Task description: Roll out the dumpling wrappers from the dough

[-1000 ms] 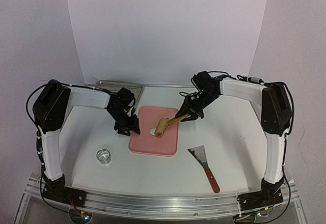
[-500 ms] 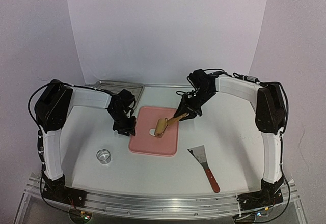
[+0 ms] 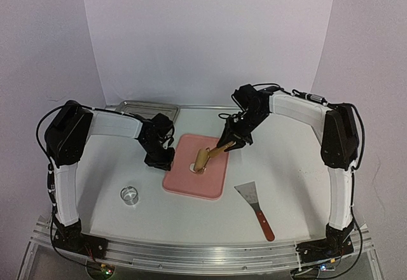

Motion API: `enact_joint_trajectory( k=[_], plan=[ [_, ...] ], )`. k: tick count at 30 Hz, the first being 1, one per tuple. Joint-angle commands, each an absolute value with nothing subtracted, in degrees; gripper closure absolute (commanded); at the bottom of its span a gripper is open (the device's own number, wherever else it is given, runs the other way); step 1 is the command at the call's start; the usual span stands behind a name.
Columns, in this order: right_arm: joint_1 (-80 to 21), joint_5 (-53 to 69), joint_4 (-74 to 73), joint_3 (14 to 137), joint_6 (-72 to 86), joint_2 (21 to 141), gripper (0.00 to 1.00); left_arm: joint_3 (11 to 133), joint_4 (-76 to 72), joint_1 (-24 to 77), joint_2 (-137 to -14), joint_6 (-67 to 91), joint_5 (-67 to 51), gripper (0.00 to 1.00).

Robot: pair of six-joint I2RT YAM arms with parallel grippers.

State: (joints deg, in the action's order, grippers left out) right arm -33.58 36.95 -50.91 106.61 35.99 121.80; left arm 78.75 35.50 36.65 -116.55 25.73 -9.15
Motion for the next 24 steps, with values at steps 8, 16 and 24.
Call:
enact_joint_trajectory(
  k=[8, 16, 24],
  plan=[
    [-33.8, 42.1, -53.0, 100.6, 34.7, 114.3, 1.00, 73.9, 37.2, 40.5, -114.6, 22.6, -5.8, 1.00],
    [-34.3, 36.5, -53.5, 99.5, 33.4, 117.4, 1.00, 74.0, 37.3, 40.8, -114.5, 22.8, -5.5, 1.00],
    [-34.4, 28.5, -57.1, 101.0, 32.2, 122.2, 1.00, 73.9, 37.2, 40.8, -114.2, 22.6, -5.4, 1.00]
  ],
)
